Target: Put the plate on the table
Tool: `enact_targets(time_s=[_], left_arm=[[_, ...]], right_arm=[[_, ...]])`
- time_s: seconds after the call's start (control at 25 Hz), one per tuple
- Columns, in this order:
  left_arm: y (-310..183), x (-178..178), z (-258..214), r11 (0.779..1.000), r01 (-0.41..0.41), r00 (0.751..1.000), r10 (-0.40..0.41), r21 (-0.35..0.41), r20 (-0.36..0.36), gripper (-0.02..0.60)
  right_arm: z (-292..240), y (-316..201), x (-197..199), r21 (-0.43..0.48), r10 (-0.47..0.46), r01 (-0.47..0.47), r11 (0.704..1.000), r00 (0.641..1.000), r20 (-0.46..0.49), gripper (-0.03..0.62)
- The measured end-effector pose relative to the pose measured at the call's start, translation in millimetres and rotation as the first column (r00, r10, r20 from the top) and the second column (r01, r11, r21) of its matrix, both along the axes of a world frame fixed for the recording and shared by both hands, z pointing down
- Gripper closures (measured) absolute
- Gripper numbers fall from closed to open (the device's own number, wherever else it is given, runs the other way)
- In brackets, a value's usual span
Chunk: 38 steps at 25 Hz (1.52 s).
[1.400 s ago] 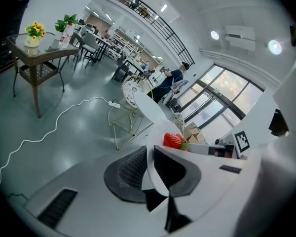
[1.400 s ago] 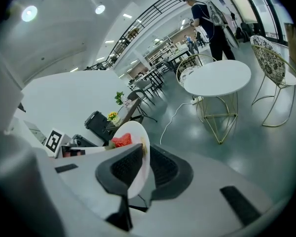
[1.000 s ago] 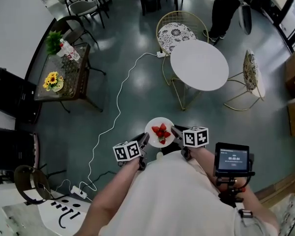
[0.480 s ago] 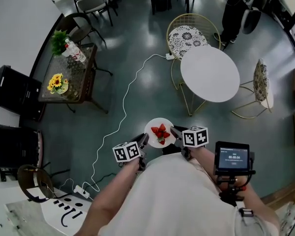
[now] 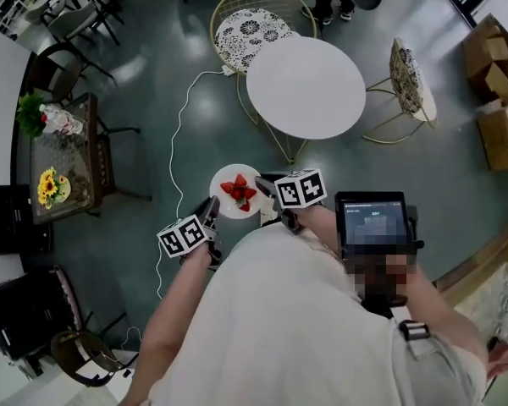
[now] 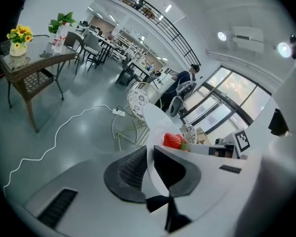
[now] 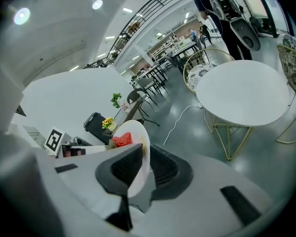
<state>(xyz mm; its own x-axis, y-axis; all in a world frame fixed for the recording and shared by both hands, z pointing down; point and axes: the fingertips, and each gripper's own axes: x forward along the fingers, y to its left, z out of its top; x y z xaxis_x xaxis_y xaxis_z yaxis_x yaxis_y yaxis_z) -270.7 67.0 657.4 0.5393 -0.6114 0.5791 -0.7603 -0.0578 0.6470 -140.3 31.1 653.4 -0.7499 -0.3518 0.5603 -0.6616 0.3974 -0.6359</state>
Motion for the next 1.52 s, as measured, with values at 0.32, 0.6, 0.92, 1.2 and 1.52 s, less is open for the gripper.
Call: enact_targets(time_s=[0.32, 0.6, 0.92, 1.2, 1.52], left_arm=[[-66, 21, -6, 0.997, -0.071, 0.997, 0.071, -0.009, 0.023, 0.534], [-107, 20, -4, 0.996, -0.088, 0.996, 0.088, -0.004, 0.026, 0.534], [-120, 30, 5, 0.989, -0.148, 0.989, 0.148, -0.033, 0.022, 0.534], [-162, 33, 4, 0.97, -0.241, 0.97, 0.241, -0.036, -0.004, 0.534], [-229, 22, -1, 0.914, -0.405, 0.914, 0.405, -0.017, -0.003, 0.534]], right_arm=[[1, -55, 24, -0.013, 0.079, -0.078, 0.997, 0.997, 0.014, 0.54], [2, -94, 23, -0.01, 0.102, -0.102, 0.995, 0.995, 0.021, 0.54], [10, -99, 35, -0.036, 0.165, -0.165, 0.986, 0.986, 0.009, 0.54], [3, -130, 40, -0.025, 0.262, -0.262, 0.965, 0.965, -0.017, 0.54], [1, -171, 24, -0.016, 0.409, -0.409, 0.913, 0.913, -0.001, 0.54]])
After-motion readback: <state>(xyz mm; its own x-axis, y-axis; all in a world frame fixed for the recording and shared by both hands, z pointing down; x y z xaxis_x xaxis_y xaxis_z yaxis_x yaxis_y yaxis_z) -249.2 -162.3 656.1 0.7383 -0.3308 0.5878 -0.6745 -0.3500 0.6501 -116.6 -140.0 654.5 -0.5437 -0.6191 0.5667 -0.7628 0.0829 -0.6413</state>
